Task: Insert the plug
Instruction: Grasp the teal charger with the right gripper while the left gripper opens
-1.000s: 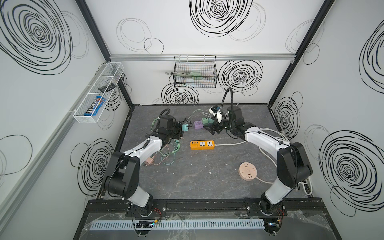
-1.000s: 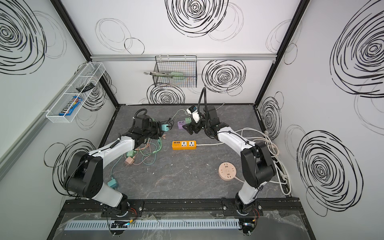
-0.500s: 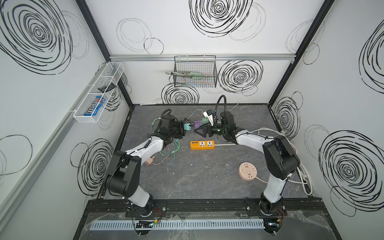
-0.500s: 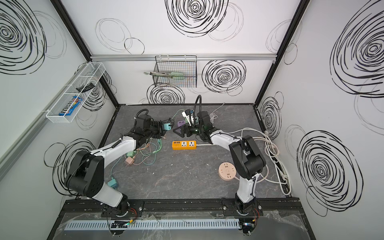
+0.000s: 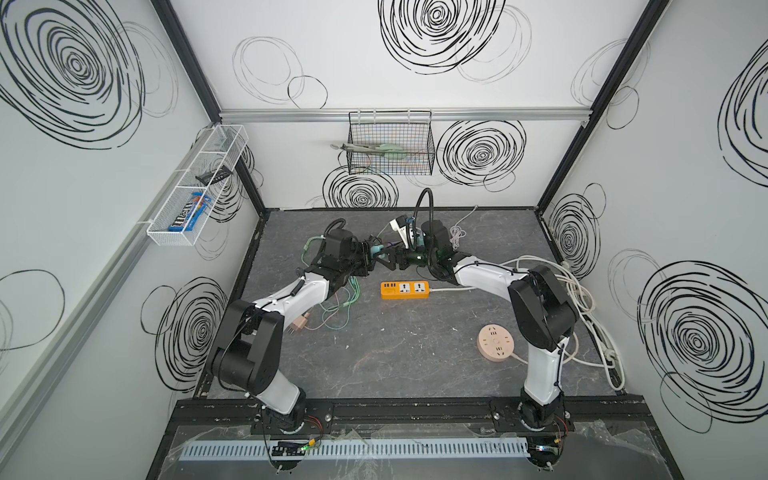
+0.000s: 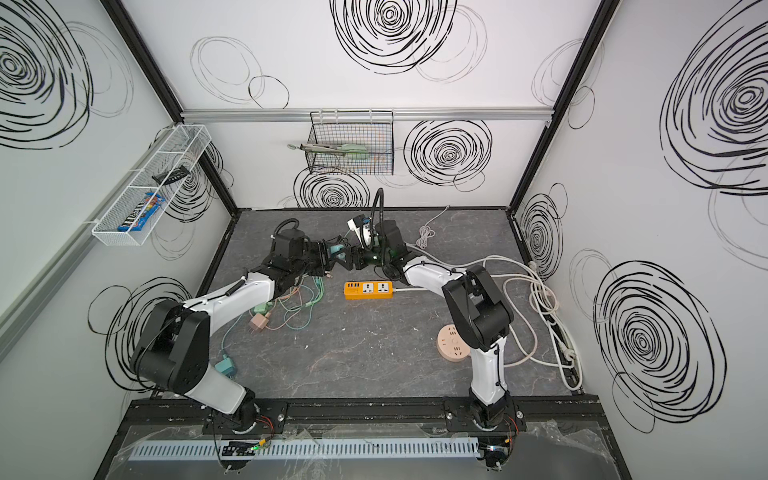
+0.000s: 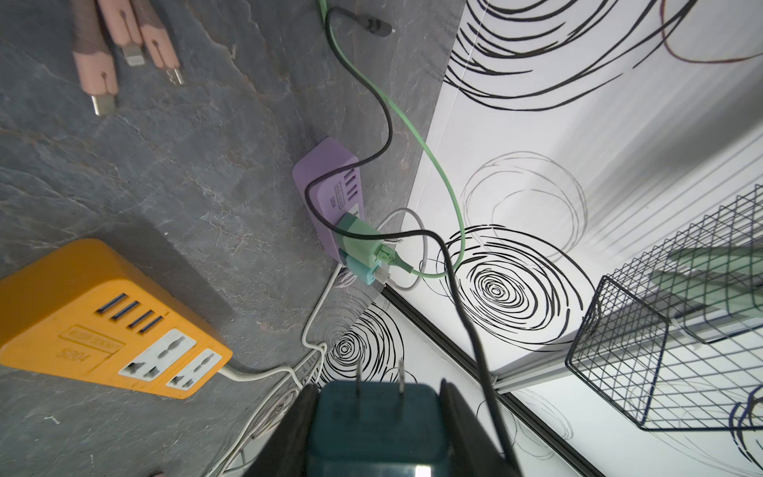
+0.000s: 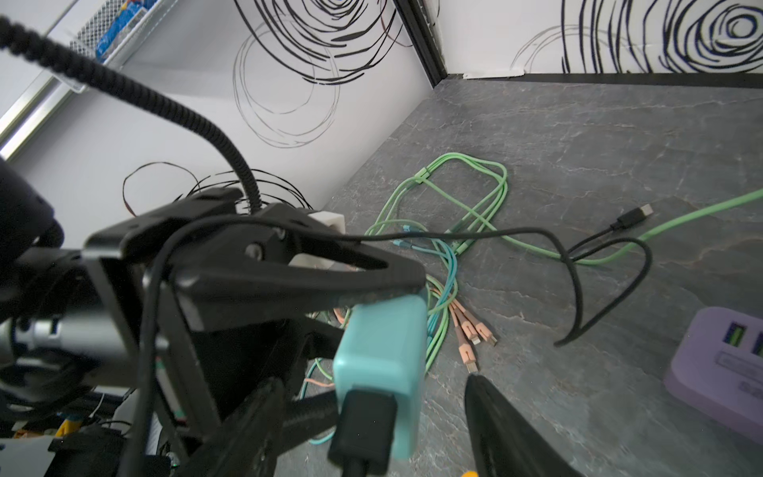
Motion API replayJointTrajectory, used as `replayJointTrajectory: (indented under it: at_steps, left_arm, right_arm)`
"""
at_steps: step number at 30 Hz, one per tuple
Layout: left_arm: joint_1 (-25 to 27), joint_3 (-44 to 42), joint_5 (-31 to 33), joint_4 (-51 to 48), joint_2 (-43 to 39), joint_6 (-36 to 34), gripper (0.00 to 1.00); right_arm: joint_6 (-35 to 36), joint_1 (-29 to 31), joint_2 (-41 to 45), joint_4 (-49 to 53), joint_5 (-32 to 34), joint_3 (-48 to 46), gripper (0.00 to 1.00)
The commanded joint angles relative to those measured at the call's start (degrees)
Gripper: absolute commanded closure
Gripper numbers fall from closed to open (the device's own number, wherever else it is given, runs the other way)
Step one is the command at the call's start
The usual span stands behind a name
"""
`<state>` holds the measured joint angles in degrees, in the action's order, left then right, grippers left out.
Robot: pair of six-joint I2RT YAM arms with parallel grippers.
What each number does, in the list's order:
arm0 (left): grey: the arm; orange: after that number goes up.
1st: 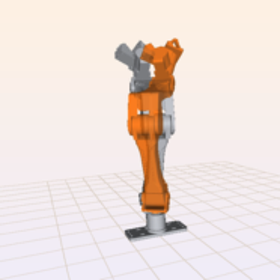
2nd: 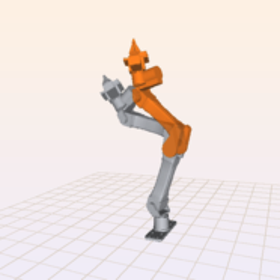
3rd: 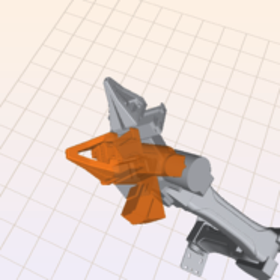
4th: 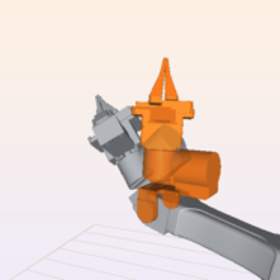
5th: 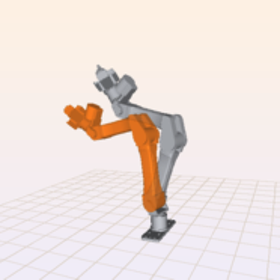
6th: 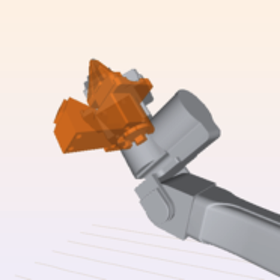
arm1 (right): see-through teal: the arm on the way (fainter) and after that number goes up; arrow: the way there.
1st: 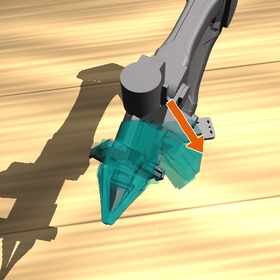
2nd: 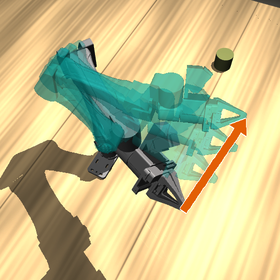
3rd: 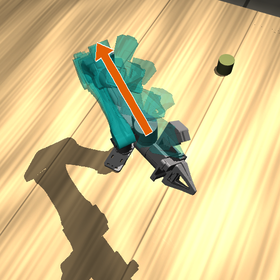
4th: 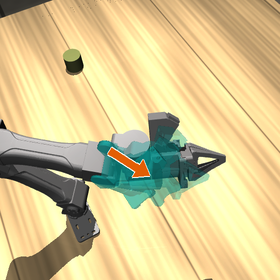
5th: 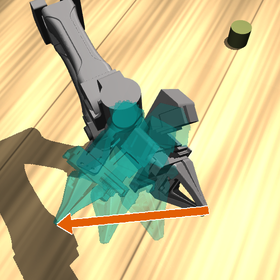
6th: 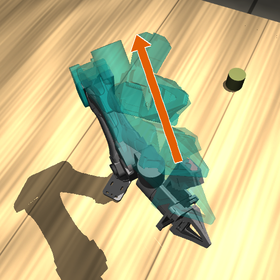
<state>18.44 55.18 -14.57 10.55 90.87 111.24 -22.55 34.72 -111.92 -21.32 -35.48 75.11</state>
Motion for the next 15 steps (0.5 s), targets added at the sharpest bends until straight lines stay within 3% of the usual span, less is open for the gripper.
replayJointTrajectory:
  at_steps: [1, 15]
  left_arm:
    - [0.36, -0.25, -0.46, 3.49, 0.62, 1.33, 1.0]
    - [0.37, -0.6, 0.35, 3.64, 0.62, 0.92, 1.0]
  right_arm:
    - [-0.87, 0.57, -0.79, -0.83, 0.42, 2.33, 0.3]
    - [0.61, 0.96, -2.03, 4.15, -3.67, 4.63, 0.63]
